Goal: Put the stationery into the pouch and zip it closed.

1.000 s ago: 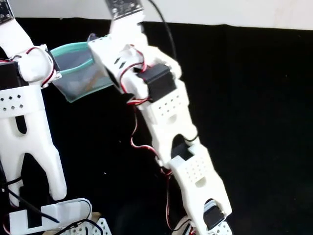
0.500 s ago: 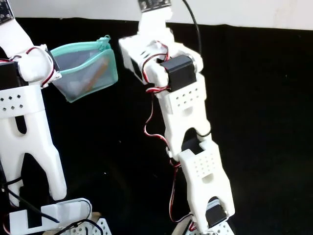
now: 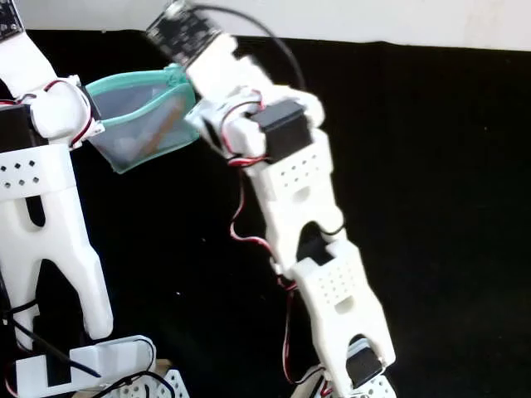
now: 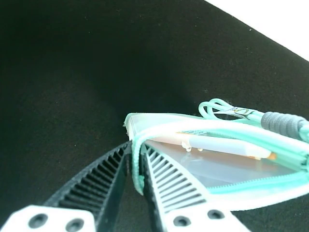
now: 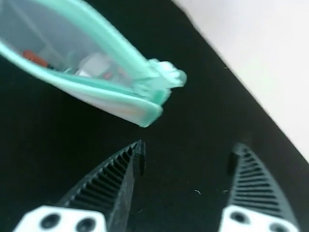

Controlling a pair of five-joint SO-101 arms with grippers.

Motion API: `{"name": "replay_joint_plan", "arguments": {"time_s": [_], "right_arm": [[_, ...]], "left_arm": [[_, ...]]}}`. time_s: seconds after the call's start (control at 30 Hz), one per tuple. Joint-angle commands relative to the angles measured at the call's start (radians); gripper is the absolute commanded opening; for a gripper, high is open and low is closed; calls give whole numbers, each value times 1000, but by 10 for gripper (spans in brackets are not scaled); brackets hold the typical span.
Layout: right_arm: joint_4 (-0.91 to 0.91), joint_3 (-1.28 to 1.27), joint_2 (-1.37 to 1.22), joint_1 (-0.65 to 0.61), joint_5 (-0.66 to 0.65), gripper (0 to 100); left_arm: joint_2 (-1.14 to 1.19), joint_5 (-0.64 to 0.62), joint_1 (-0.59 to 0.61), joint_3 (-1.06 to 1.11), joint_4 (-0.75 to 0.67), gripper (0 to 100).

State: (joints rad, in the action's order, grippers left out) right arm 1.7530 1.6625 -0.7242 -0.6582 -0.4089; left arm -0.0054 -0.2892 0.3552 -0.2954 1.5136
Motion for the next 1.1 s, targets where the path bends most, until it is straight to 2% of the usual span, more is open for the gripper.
{"name": "replay_joint_plan", "arguments": {"time_s": [0.0,0.13,0.27,0.37,0.9,0.97,1.07], "right_arm": [[-19,110,-21,-10,-15,248],[-33,110,-59,-10,-12,248],[-120,110,-105,2,81,248],[-170,110,-136,4,101,248],[-263,110,-188,2,94,244],[-263,110,-188,-7,54,213],[-263,110,-188,-31,20,106]], "left_arm": [[16,-8,19,41,-3,7],[16,-8,19,41,-3,7],[16,-8,19,41,-3,7],[16,-8,19,41,-3,7],[16,-8,19,41,-3,7],[16,-8,19,41,-3,7],[16,-8,19,41,-3,7]]}}
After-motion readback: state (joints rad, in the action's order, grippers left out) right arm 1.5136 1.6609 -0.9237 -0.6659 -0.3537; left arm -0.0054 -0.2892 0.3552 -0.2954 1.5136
